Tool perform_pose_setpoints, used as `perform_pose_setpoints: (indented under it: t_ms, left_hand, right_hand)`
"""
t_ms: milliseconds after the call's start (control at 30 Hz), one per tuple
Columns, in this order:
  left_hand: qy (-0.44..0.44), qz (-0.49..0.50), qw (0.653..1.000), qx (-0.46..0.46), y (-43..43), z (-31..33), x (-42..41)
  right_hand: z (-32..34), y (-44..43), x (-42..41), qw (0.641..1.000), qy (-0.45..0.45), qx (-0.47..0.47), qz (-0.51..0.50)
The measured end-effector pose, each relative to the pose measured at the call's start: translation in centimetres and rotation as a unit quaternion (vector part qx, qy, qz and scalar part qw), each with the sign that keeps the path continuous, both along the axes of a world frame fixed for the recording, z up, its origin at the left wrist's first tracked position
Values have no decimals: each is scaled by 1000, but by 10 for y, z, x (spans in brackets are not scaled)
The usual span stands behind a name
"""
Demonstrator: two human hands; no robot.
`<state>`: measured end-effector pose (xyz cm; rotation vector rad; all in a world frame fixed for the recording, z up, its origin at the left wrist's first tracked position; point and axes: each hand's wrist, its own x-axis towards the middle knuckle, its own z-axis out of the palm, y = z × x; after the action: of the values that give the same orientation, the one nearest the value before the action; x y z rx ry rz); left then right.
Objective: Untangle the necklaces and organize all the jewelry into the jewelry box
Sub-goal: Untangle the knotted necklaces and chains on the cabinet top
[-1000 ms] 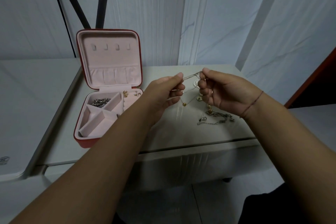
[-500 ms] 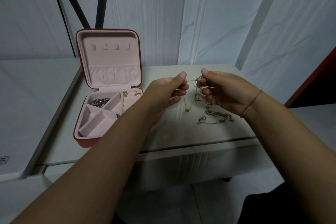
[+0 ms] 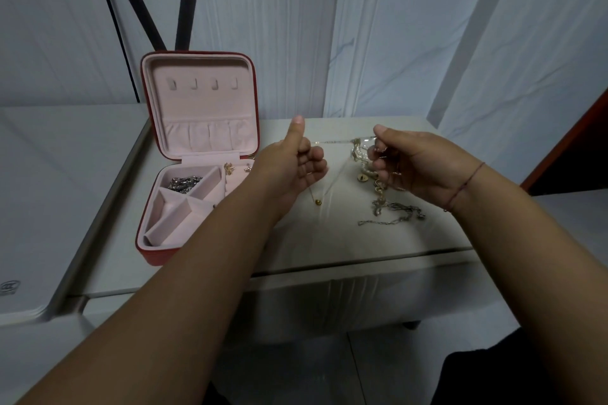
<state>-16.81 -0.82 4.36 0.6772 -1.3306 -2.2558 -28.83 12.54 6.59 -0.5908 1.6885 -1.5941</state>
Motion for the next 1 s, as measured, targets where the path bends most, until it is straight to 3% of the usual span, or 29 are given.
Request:
perform_pose_setpoints:
  t_ms: [233, 500, 633, 1000]
  left_hand:
    - [-54, 16, 998, 6, 0, -2, 1]
    - [-110, -69, 979, -159, 6, -3, 3]
    - [-87, -98, 971, -201, 10, -3, 3]
    - [-35, -84, 980, -175, 7, -4, 2]
  right_hand:
    - [2, 0, -1, 997, -68, -39, -4]
    - [2, -3, 3, 992, -68, -90, 54]
    - [4, -2, 3, 992, -72, -95, 45]
    - [3, 0, 6, 997, -19, -59, 43]
